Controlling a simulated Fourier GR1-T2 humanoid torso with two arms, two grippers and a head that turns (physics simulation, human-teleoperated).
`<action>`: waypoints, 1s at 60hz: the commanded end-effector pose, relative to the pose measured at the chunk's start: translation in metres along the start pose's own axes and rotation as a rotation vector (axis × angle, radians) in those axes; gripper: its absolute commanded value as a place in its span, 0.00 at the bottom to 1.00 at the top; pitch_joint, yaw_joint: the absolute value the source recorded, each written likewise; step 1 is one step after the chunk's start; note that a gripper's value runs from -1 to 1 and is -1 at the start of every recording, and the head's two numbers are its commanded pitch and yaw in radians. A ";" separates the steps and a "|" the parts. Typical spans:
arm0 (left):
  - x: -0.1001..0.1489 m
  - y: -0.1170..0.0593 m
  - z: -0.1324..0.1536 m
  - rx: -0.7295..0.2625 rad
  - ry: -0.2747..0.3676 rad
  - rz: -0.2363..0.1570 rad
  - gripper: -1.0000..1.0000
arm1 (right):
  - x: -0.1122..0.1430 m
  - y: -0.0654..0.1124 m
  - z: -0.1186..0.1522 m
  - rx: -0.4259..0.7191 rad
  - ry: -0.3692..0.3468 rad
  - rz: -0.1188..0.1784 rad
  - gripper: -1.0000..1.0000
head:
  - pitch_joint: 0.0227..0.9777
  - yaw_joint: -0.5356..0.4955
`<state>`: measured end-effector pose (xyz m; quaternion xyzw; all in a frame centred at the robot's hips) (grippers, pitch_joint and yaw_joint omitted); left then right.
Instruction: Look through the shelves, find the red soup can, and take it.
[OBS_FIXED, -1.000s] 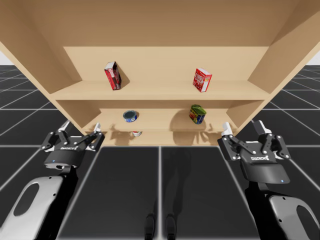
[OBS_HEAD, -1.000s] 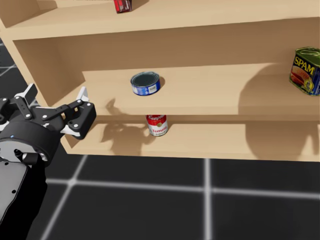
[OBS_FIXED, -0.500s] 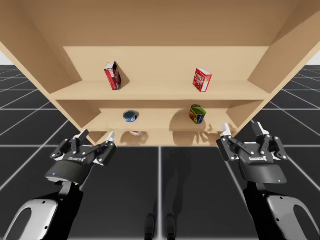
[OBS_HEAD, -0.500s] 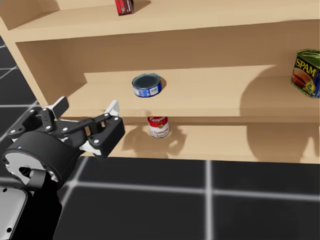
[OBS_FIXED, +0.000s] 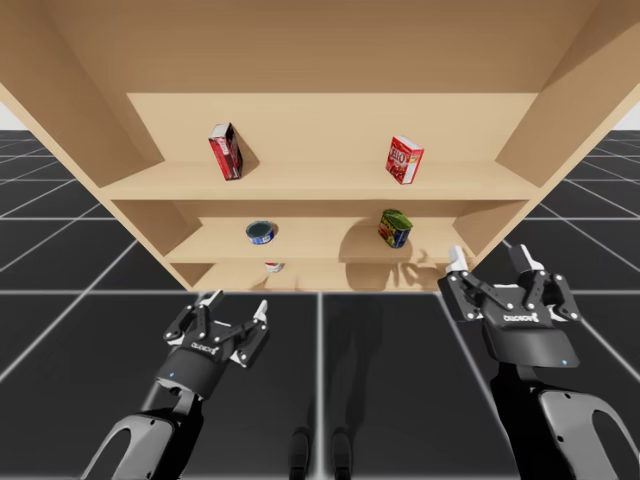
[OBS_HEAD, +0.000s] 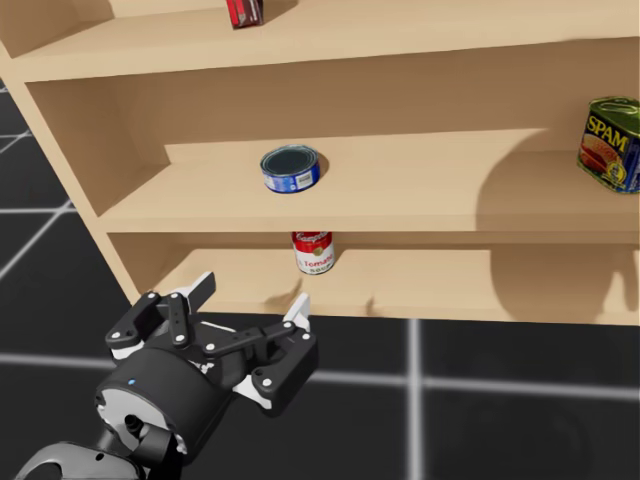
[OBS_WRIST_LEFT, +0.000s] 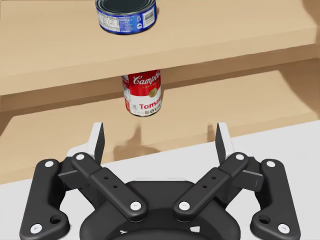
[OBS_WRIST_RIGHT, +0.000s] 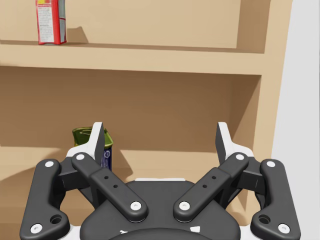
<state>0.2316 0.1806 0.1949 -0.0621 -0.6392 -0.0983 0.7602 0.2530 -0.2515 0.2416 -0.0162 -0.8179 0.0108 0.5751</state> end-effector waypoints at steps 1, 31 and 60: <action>-0.018 -0.002 -0.023 -0.011 0.008 0.016 0.00 | 0.000 -0.002 0.000 -0.004 -0.002 -0.002 0.00 | 0.72 0.71; -0.018 0.003 -0.099 0.029 0.096 0.052 0.00 | 0.002 -0.004 0.000 -0.006 -0.004 -0.003 0.00 | 0.72 0.71; -0.023 0.007 -0.152 0.076 0.137 0.078 0.00 | 0.002 -0.007 -0.001 -0.011 -0.007 -0.003 0.00 | 0.73 0.70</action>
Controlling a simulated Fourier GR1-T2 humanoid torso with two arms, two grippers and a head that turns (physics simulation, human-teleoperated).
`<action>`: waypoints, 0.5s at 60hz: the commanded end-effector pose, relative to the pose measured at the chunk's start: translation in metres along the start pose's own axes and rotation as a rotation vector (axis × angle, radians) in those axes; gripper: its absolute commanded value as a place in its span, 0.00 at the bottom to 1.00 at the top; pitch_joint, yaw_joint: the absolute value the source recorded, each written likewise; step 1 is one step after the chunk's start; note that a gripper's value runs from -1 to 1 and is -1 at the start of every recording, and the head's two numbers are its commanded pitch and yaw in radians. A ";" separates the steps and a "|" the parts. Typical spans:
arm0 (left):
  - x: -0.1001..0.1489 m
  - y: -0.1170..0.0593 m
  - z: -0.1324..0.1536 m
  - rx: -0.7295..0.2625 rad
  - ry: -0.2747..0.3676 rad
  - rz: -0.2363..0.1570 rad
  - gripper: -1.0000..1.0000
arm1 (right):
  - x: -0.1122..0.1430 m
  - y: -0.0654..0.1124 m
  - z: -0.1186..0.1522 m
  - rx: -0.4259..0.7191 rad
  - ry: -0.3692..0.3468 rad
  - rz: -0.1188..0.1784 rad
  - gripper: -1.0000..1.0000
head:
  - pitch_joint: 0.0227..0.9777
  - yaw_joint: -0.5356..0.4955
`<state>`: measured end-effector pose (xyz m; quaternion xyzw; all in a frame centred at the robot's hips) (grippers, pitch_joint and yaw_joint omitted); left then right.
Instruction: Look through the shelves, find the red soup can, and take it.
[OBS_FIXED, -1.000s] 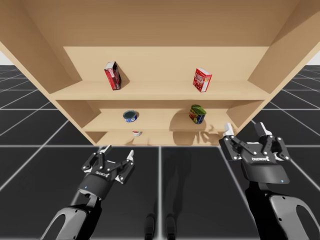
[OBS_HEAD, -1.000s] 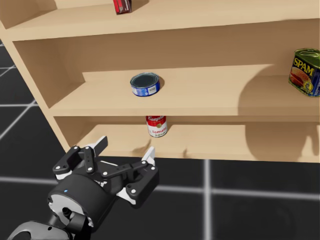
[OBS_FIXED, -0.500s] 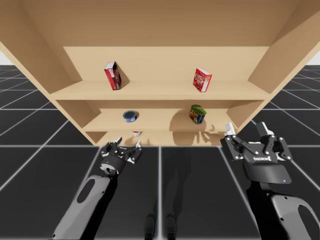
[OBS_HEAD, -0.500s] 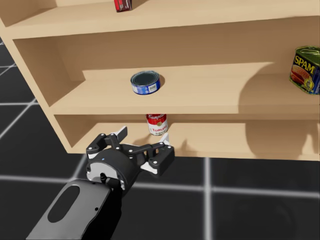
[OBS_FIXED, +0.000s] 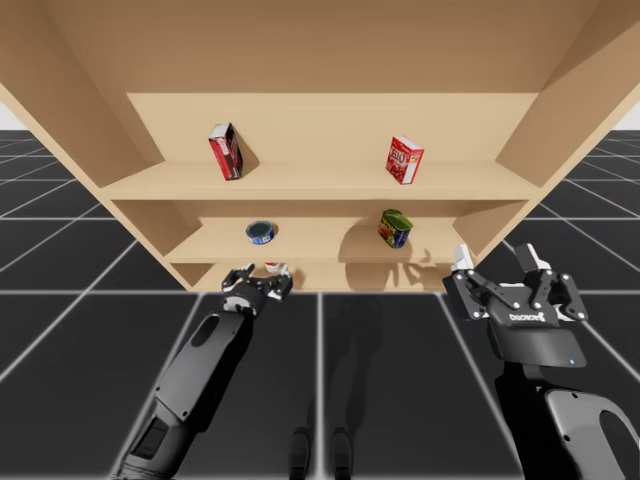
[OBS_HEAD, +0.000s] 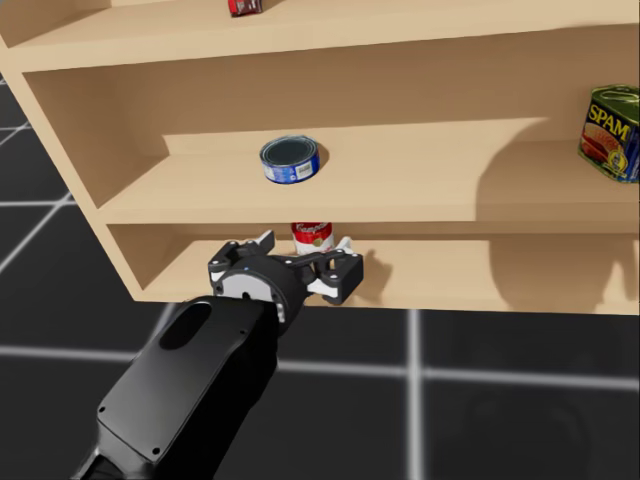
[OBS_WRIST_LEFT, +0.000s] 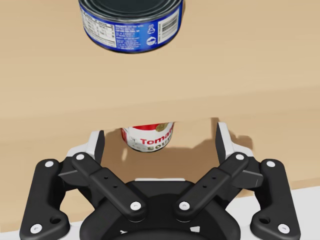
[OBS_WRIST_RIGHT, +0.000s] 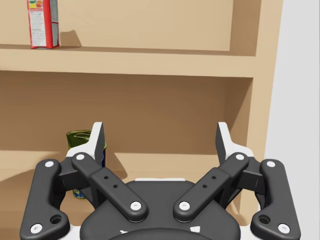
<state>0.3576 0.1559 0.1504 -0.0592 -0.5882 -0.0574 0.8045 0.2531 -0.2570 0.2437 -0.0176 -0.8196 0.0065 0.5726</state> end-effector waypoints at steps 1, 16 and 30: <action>0.001 0.003 -0.019 0.024 0.008 0.005 0.00 | 0.000 -0.001 0.000 -0.002 -0.002 -0.001 0.00 | 0.73 0.70; -0.002 0.003 -0.040 0.031 0.022 0.012 0.00 | 0.001 -0.002 0.000 -0.003 -0.003 0.000 0.00 | 0.74 0.70; -0.005 0.004 -0.051 0.033 0.043 0.026 0.02 | 0.002 -0.004 0.000 -0.007 -0.004 0.000 0.00 | 0.74 0.70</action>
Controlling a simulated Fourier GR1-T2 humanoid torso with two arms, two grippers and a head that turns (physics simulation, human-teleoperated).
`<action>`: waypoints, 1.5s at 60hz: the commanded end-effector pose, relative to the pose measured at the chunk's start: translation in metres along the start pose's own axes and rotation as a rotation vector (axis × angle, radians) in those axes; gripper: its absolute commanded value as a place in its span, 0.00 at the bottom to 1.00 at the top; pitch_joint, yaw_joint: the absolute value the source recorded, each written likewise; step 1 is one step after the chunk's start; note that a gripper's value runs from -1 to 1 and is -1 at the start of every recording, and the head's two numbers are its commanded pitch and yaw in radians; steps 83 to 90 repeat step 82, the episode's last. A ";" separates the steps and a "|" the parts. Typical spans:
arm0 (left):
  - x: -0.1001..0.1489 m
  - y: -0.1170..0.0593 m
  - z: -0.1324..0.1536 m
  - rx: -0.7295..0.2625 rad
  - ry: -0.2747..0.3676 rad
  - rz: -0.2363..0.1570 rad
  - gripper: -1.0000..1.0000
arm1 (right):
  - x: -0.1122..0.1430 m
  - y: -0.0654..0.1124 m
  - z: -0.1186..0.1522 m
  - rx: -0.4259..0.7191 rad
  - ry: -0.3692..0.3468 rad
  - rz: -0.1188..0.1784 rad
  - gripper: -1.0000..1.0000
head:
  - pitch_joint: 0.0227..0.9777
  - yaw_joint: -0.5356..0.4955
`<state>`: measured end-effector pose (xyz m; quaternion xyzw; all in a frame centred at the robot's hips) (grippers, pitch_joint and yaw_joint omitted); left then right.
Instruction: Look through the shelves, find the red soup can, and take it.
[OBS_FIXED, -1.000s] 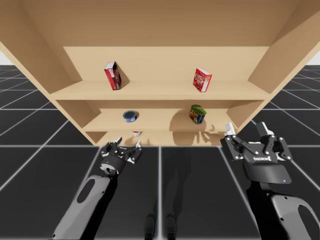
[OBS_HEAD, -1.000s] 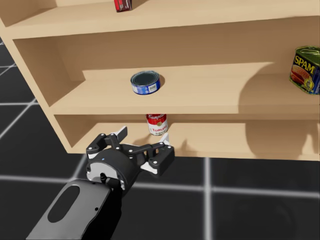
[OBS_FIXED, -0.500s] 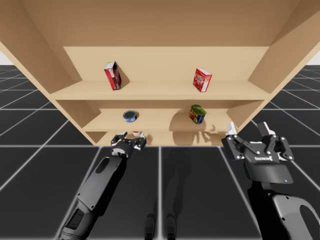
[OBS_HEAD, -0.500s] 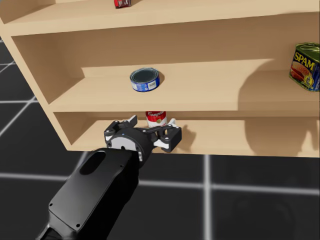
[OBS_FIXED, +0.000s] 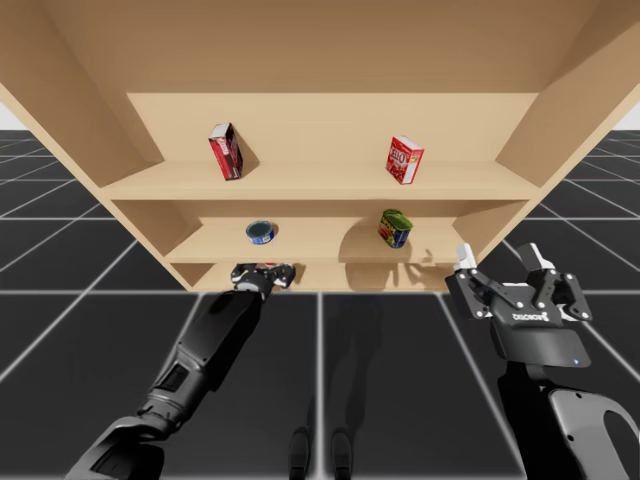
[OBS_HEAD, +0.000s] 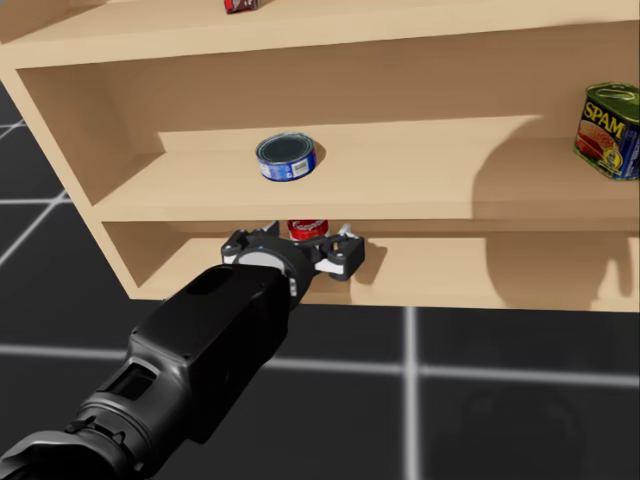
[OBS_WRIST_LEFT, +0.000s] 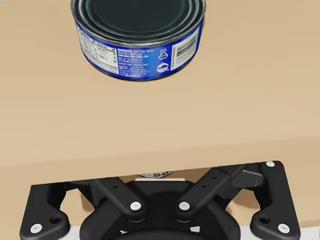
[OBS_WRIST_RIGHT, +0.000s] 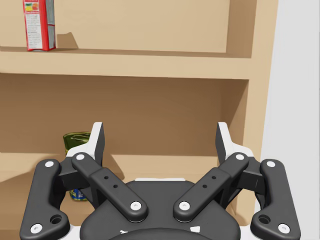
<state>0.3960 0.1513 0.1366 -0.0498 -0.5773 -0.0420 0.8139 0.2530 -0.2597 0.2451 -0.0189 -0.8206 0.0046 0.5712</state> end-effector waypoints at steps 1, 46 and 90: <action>-0.004 0.001 -0.011 0.000 0.018 0.010 0.03 | 0.001 -0.001 0.000 -0.002 -0.001 0.000 0.00 | 0.74 0.70; 0.012 0.010 0.043 -0.065 -0.063 -0.063 1.00 | 0.002 -0.003 0.000 -0.002 -0.009 0.004 0.00 | 0.74 0.69; -0.009 0.044 0.123 -0.116 -0.014 -0.158 1.00 | 0.005 -0.005 0.002 -0.019 -0.029 0.009 0.00 | 0.74 0.69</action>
